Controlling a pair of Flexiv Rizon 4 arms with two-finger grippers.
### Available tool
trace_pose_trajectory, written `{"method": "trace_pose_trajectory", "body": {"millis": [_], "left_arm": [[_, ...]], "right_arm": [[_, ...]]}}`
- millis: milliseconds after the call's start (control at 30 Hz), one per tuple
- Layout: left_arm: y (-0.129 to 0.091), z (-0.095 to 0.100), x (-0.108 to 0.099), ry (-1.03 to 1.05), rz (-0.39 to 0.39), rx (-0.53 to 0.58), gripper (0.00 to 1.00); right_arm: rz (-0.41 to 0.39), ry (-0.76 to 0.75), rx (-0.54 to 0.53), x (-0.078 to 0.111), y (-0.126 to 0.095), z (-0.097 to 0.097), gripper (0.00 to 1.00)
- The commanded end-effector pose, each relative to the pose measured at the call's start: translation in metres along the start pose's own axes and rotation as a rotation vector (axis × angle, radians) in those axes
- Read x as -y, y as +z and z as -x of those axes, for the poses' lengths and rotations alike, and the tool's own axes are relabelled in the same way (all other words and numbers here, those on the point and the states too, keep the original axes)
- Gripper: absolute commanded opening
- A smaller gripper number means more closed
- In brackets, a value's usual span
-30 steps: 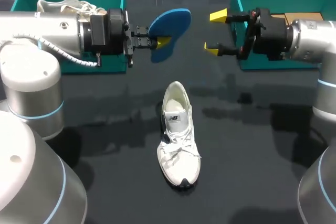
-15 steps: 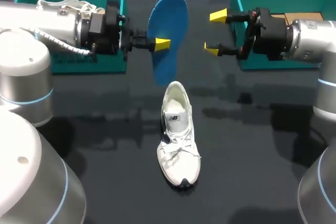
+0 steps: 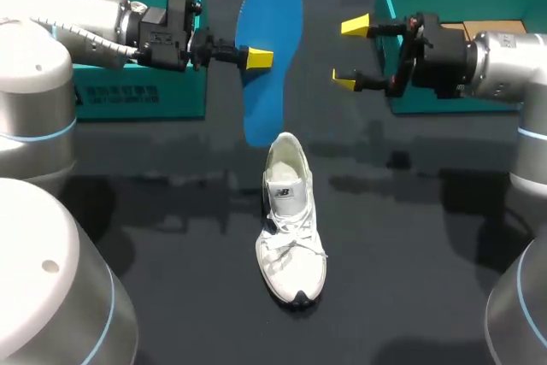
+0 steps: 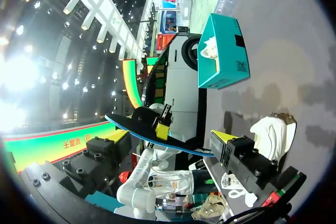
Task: Take the shoe out of the shoebox, open the shoe tongue, remove and reinsert the insole, then place the shoe into the shoebox
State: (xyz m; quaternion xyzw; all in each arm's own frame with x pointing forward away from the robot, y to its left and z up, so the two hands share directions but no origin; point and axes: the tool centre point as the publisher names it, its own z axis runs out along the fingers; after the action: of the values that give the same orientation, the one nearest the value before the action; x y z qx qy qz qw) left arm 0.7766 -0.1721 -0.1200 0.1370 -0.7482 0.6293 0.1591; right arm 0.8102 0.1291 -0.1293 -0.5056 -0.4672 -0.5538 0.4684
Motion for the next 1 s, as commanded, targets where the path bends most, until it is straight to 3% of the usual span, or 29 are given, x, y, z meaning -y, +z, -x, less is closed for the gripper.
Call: {"method": "trace_pose_trajectory", "body": {"millis": [33, 333, 667, 1000], "left_arm": [[0.003, 0.009, 0.002, -0.154, -0.035, -0.014, 0.00], [-0.001, 0.021, 0.006, -0.544, -0.028, -0.099, 0.00], [-0.001, 0.029, -0.007, -0.794, -0.024, -0.134, 0.00], [0.004, 0.034, -0.020, -0.955, -0.027, -0.098, 0.00]], "right_arm": [[0.000, 0.000, 0.002, 0.001, 0.000, 0.000, 1.00], [0.000, 0.000, 0.002, 0.001, 0.000, 0.000, 1.00], [0.000, 0.000, 0.002, 0.001, 0.000, 0.000, 1.00], [0.000, 0.000, 0.002, 0.001, 0.000, 0.000, 1.00]]}}
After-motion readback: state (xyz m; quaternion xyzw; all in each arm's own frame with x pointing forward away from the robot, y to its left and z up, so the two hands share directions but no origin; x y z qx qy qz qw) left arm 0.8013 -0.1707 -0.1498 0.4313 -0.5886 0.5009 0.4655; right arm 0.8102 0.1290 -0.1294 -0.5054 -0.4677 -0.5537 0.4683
